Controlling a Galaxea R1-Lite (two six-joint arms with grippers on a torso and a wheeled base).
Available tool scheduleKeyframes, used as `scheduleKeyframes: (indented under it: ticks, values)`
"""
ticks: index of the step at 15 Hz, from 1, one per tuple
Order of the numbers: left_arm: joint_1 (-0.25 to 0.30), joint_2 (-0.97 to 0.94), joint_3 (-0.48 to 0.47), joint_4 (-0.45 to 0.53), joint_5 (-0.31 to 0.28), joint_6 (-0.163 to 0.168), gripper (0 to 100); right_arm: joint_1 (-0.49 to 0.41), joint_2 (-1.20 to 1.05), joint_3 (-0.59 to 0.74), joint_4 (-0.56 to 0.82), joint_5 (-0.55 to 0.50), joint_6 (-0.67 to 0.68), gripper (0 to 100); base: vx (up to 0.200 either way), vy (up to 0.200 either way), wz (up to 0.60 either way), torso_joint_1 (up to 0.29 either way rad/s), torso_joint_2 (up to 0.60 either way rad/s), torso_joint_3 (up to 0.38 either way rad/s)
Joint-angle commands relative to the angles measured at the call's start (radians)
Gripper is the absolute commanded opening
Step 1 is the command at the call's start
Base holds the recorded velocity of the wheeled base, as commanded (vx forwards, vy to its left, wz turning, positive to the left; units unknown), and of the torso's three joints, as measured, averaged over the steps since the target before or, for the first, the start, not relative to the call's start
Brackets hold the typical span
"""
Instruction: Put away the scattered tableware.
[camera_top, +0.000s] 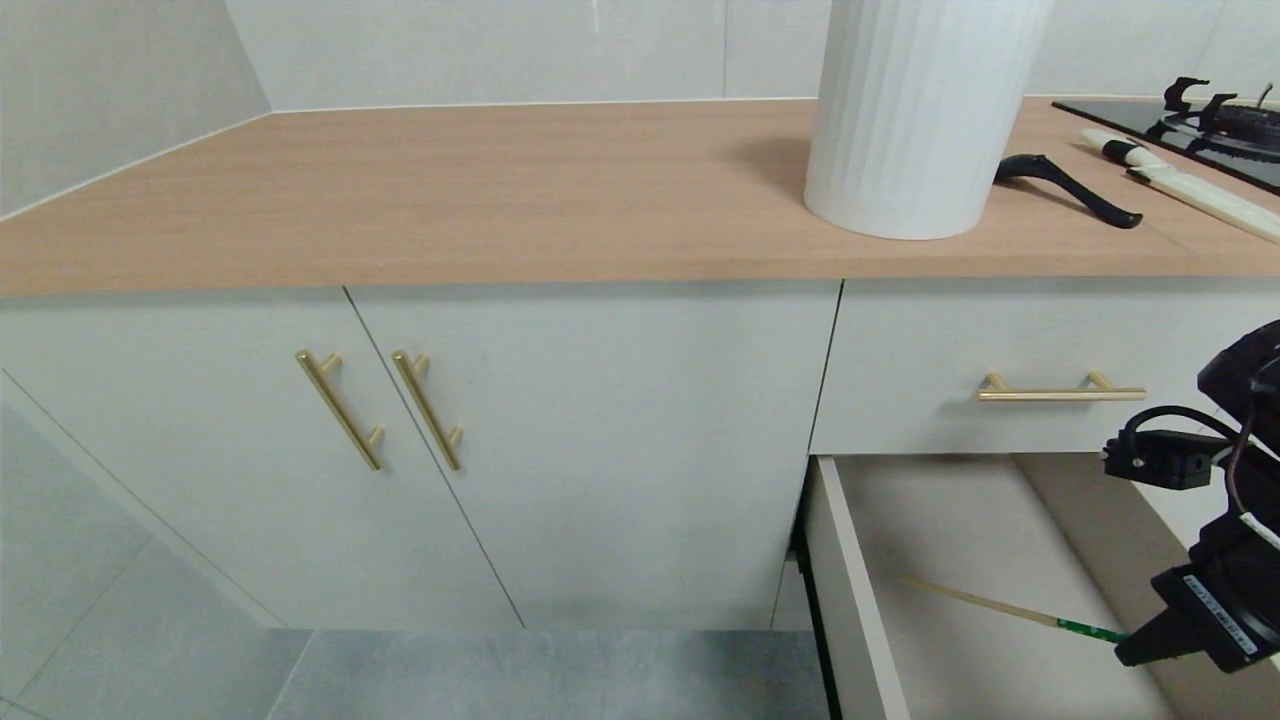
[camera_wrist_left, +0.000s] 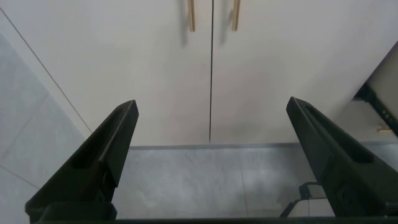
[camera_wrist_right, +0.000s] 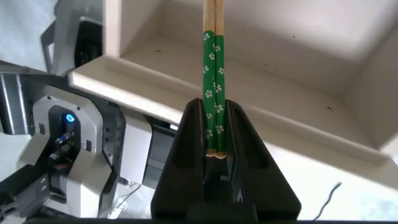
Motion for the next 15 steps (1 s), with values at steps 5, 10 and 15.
scheduleKeyframes:
  ticks: [5,10,15]
  values:
    - [0.0,0.002,0.001,-0.001,0.0,0.0,100,0.001,-0.01,0.002,-0.003,-0.001,0.0,0,0.0,0.0,0.0,-0.031,0.08,0.042]
    - [0.0,0.002,0.001,-0.001,0.0,0.0,100,0.006,0.058,0.109,-0.261,-0.025,0.041,0,0.0,0.0,0.0,0.0,0.0,0.0]
    - [0.0,0.002,-0.001,-0.001,0.0,0.0,100,0.09,0.197,0.186,-0.561,-0.099,0.262,0,0.0,0.0,0.0,0.0,0.0,0.0]
